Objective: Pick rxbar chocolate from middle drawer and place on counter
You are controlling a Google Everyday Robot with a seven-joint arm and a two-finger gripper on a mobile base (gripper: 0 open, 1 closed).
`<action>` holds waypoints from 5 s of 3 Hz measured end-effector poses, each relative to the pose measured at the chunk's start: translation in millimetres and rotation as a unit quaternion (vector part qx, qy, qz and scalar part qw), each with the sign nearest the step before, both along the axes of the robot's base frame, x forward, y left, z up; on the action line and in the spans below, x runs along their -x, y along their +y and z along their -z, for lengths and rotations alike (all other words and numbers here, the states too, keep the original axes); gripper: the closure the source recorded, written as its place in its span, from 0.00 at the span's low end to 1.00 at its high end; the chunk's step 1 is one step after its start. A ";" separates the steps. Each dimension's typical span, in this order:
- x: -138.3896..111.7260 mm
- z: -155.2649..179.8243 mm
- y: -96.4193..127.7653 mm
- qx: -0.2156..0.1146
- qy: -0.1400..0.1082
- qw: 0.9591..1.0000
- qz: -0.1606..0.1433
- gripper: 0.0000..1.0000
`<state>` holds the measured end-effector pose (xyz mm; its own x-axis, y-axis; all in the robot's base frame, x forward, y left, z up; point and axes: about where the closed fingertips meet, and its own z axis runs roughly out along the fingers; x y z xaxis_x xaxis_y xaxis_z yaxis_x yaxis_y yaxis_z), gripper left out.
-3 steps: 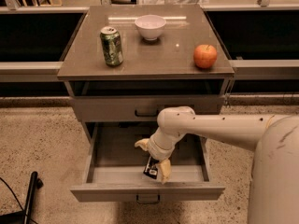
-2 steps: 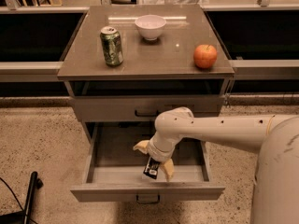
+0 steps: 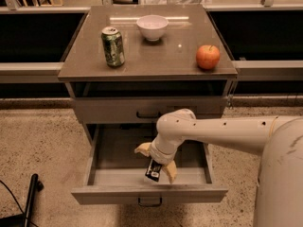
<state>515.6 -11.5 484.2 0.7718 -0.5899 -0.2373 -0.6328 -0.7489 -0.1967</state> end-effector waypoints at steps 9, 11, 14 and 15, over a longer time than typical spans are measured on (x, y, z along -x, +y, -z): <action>-65.7 140.7 -17.1 0.104 -0.016 0.962 -0.253 0.41; -65.7 128.8 -17.1 0.104 -0.016 0.962 -0.253 0.88; -20.4 18.8 38.4 -0.034 -0.181 0.944 -0.274 1.00; -14.8 -24.2 58.2 -0.012 -0.195 0.948 -0.253 1.00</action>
Offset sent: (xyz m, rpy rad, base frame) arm 0.0602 -0.0342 -0.0794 -0.1778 0.1282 0.2164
